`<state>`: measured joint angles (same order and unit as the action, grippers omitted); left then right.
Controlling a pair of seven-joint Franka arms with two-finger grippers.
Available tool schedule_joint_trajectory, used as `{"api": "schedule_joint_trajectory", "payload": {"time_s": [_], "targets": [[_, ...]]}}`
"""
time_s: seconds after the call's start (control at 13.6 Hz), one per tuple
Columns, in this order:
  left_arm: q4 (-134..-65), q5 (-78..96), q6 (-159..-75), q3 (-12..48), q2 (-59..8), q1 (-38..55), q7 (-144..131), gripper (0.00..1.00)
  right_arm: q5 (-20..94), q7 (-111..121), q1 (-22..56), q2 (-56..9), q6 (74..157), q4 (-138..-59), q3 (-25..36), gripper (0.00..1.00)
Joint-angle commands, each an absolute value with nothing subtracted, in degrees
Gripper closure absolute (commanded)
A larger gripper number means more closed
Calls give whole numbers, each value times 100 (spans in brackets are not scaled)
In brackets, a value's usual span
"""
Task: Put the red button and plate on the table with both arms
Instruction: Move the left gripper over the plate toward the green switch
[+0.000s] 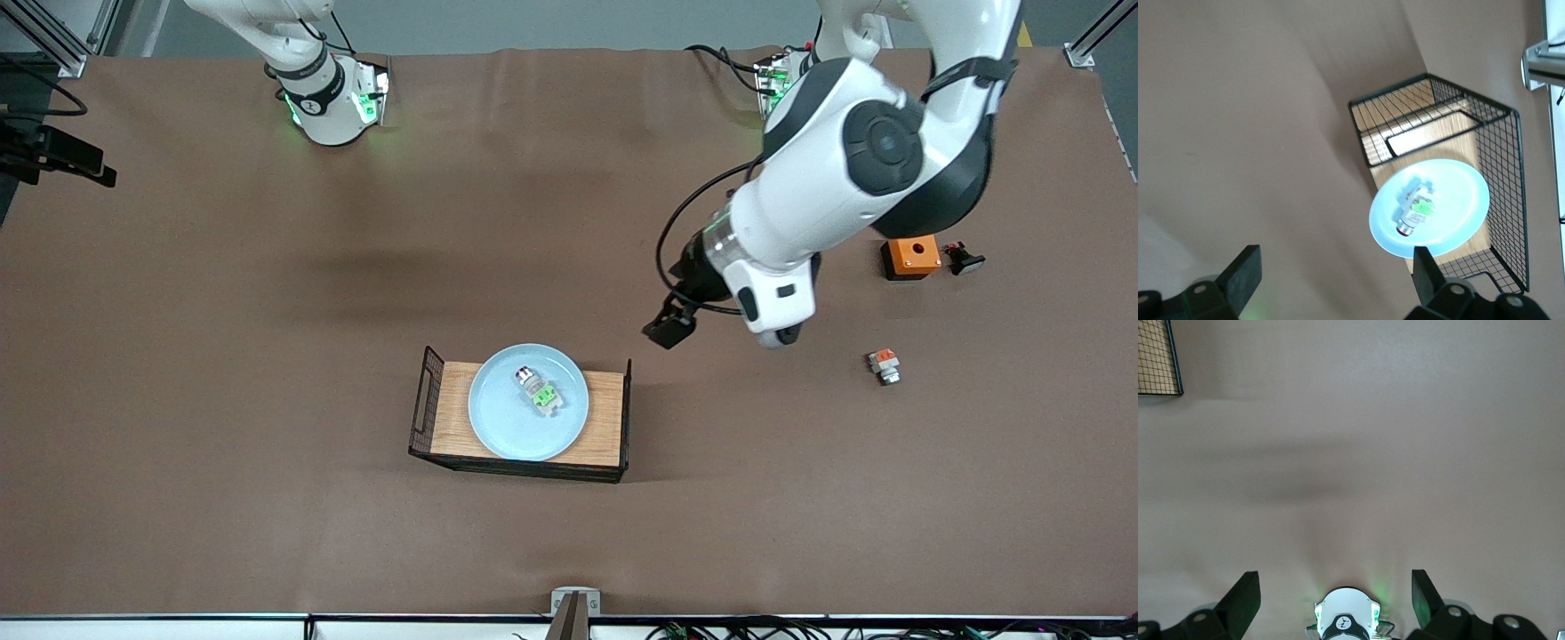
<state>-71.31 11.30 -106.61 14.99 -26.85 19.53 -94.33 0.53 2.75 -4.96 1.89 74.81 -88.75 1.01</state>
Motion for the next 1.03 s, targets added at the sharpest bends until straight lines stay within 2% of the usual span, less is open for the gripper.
{"api": "schedule_joint_trajectory", "payload": {"time_s": [0.0,0.29,0.59,0.73,0.96], "targets": [[-6680,1020,-10993,1144,-3225,2432,-9607,0,-43,334,-466,-534,7401,-8535,27,0],[-6618,1028,-11381,230,-3655,3443,-9239,0,0,334,-457,-571,7444,-8350,26,0],[-6522,1028,-11724,167,-3867,3577,-8913,0,113,334,-387,-598,7471,-8288,9,0],[-6504,1028,-11829,167,-3981,3638,-8746,0,648,151,-369,-589,7444,-8288,26,0],[-6486,1028,-12172,158,-4113,3700,-8605,0,1036,-1384,-369,-589,7471,-8288,26,0]]}}
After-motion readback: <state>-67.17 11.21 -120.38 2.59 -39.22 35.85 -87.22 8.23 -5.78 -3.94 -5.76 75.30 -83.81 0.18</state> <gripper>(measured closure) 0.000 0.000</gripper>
